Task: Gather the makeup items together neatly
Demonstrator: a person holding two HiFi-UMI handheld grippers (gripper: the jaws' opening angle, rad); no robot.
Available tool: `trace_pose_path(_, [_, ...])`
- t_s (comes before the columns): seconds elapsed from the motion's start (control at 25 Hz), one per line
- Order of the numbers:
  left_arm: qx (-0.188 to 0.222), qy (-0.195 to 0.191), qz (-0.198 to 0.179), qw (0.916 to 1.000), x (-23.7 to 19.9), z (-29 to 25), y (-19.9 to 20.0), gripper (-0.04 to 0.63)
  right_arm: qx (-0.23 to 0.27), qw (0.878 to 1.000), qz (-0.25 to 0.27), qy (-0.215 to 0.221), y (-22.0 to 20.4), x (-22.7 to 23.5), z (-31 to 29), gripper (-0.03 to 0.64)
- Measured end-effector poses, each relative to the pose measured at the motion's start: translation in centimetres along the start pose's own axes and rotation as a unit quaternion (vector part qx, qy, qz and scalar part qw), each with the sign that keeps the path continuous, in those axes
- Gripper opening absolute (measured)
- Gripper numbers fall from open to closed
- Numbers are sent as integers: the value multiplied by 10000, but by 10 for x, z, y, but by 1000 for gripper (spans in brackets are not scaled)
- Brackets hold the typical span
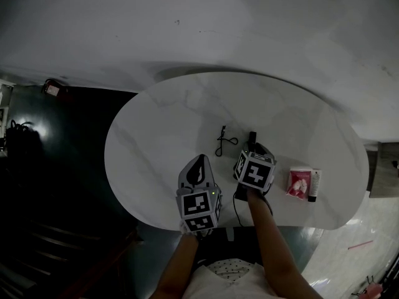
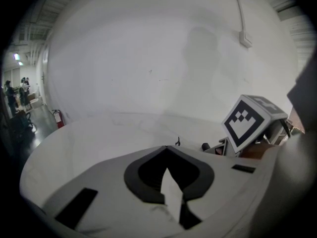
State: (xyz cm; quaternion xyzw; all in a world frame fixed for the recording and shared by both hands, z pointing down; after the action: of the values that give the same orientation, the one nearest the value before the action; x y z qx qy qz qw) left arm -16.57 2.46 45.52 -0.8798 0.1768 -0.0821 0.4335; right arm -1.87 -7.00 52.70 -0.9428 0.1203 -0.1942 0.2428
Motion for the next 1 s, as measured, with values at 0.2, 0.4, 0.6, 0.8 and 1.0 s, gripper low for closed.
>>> trace_pose_path(0.2, [1, -36, -40, 10000, 4, 2, -1, 38, 96, 9999, 3, 105, 1, -3, 7, 173])
trace_pose_path(0.4, [109, -101, -79, 9999, 13, 4, 6, 37, 289, 9996, -13, 66, 5, 5, 22, 173])
trace_pose_path(0.6, [125, -262, -169, 9994, 32, 8, 6, 37, 583, 9983, 92, -7, 12, 22, 46, 167])
trace_pose_path(0.8, [149, -577, -369, 9975, 65, 14, 3, 38, 886, 9959, -133, -139, 8, 52, 73, 142])
trace_pose_path(1.0, [201, -898, -578, 9941, 99, 23, 2, 37, 1009, 9935, -417, -321, -6, 85, 99, 126])
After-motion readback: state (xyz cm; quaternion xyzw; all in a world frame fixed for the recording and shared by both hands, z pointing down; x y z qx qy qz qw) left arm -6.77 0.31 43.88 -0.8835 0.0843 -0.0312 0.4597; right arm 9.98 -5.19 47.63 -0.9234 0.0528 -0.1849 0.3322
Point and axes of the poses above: the fingertips, and each gripper's own axes: z backward along the fingers, x to its right, y out of its top, the point moved 4 cm from there along z, backward along the fingers, and after that the axes turned 13 degrees about y, right-handed, at the moved point
